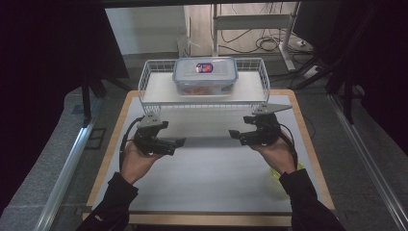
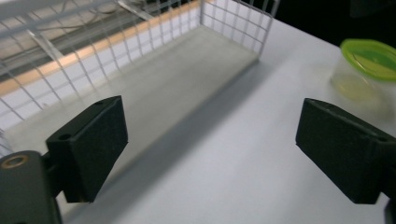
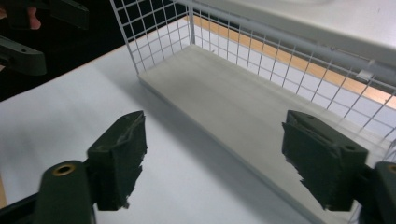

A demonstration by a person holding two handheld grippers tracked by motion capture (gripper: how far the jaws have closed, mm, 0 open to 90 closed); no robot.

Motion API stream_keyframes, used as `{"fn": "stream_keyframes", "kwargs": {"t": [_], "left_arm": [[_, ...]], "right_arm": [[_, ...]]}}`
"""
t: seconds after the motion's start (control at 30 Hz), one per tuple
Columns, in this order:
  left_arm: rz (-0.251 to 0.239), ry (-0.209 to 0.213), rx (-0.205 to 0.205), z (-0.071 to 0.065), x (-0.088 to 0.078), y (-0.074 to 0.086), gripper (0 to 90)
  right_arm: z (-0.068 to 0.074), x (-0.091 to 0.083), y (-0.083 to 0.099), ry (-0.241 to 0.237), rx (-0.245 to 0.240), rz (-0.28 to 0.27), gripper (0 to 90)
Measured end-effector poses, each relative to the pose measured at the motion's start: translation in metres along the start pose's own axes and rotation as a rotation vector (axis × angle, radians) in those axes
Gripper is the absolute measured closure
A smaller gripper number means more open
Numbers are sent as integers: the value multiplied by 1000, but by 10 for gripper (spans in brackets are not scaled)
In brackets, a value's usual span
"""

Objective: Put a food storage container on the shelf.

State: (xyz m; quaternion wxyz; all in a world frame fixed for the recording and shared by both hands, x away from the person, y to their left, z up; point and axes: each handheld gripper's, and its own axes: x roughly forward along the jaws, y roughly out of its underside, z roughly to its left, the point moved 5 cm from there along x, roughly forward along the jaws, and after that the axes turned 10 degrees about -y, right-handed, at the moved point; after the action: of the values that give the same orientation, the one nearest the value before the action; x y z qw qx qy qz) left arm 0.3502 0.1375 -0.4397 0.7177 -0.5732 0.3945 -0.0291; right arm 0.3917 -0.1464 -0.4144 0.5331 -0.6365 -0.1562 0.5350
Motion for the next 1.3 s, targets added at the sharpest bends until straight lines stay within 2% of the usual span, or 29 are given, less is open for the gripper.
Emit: {"fn": "stream_keyframes", "kwargs": {"t": [0.07,0.17,0.3,0.57,0.67,0.83,0.93,1.03,1.13,1.3], "left_arm": [[9,-12,28,-6,-1,5,73],[14,-8,37,-12,-3,14,58],[16,-11,39,-18,-5,28,35],[-6,0,12,-23,-14,58,32],[-3,-29,42,-28,-16,68,27],[-30,-70,64,-34,-21,83,25],[-39,-74,48,-36,-23,94,26],[-17,-92,45,-35,-21,105,26],[19,-118,64,-34,-18,115,26],[44,-124,83,-34,-14,120,28]], "right_arm": [[3,-1,6,-1,-2,2,172],[7,-2,15,3,-5,12,136],[11,-2,30,0,3,20,115],[19,-5,56,-4,12,24,80],[23,-7,65,2,4,36,75],[29,-12,79,18,8,35,76],[32,-16,87,22,13,33,78],[34,-19,96,32,19,36,80],[33,-20,104,46,21,53,83],[33,-20,112,62,19,72,84]]}}
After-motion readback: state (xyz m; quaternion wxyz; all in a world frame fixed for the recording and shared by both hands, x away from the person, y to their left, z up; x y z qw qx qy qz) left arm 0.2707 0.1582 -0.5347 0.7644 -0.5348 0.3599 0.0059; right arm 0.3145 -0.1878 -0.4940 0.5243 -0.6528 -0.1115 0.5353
